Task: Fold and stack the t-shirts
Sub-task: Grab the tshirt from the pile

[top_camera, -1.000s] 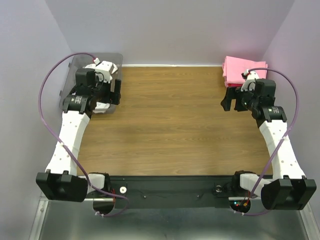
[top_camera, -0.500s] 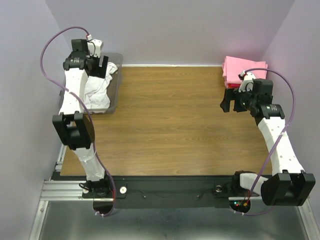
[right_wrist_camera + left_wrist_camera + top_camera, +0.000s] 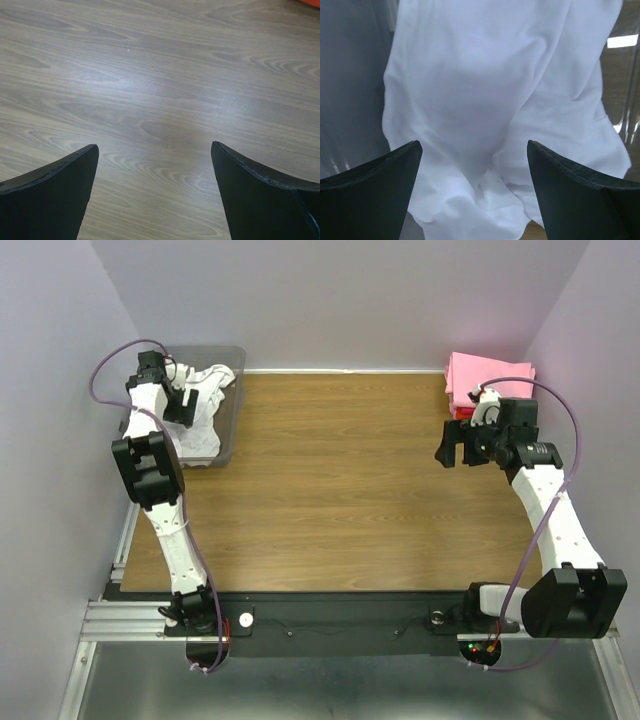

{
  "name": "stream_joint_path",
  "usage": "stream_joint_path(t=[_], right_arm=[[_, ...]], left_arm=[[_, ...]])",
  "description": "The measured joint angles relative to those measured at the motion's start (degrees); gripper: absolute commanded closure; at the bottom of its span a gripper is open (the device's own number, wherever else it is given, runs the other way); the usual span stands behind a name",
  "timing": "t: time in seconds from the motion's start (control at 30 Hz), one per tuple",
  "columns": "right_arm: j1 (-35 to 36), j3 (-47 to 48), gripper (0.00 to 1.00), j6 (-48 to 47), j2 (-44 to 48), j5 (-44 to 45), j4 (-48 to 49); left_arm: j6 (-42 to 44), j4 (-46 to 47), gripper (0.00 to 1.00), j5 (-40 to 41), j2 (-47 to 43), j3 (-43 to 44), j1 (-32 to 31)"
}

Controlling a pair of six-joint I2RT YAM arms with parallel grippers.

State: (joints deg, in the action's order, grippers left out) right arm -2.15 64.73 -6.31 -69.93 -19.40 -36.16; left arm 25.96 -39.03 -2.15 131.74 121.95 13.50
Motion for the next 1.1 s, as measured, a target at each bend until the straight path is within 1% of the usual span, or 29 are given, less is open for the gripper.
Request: stream_joint_path(t=[0.13,0.23,0.3,0.33,0.37,0.4,0.5,0.53,0.57,0.7,0.83,0.97,1.03,1.1], right_arm=[[0.0,0.0,0.00,-0.1,-0.6,-0.5,-0.6],[0.0,0.0,0.00,-0.2,-1.0,-0.6,-1.0],[0.0,0.0,0.00,-0.3,-1.1,-0.6,-1.2],[0.0,0.0,0.00,-0.3,-1.1,-0.6,-1.2],[0.0,0.0,0.00,-0.3,-1.1,-0.6,-1.3],[0.0,0.1,0.00,-0.3,-1.2,-0.6,-1.4],[0.0,0.2,0.00,-0.3,-1.7,-0.6,-1.6],[0.0,0.2,0.00,-0.3,-1.8,-0.6,-1.7],[0.0,0.2,0.00,-0.3,-1.9,-0.6,-1.8],[0.0,0.2,0.00,-0.3,-1.9,-1.1,-2.1],[0.0,0.2,0.00,-0.3,-1.8,-2.0,-2.1],[0.0,0.2,0.00,-0.3,-1.4,-2.4,-2.2],[0.0,0.2,0.00,-0.3,-1.1,-2.3,-2.3],[0.0,0.2,0.00,-0.3,-0.6,-2.2,-2.3]], left_arm=[[0.6,0.8,0.01,-0.3,1.5,-3.0,0.1],[0.6,0.9,0.02,-1.3,3.0,-3.5,0.1],[0.5,1.0,0.07,-2.4,4.2,-3.5,0.2],[0.5,1.0,0.20,-2.9,4.7,-3.3,0.2],[0.4,0.5,0.30,-3.8,5.0,-2.3,0.4],[0.1,0.2,0.49,-4.7,5.3,-1.4,0.6],[0.3,-1.0,0.76,-7.0,6.4,0.9,1.0],[0.6,-1.6,0.96,-8.3,6.4,1.4,1.2],[0.5,-2.1,1.00,-9.0,6.4,1.7,1.2],[0.7,-4.0,1.00,-13.2,5.3,2.3,1.6],[0.2,-6.0,1.00,-18.5,0.1,2.5,1.4],[-0.6,-6.7,1.00,-23.1,-8.6,7.1,-0.1],[-0.7,-6.2,1.00,-24.7,-13.6,9.3,-2.1],[-0.9,-5.2,1.00,-26.2,-20.8,11.3,-6.9]])
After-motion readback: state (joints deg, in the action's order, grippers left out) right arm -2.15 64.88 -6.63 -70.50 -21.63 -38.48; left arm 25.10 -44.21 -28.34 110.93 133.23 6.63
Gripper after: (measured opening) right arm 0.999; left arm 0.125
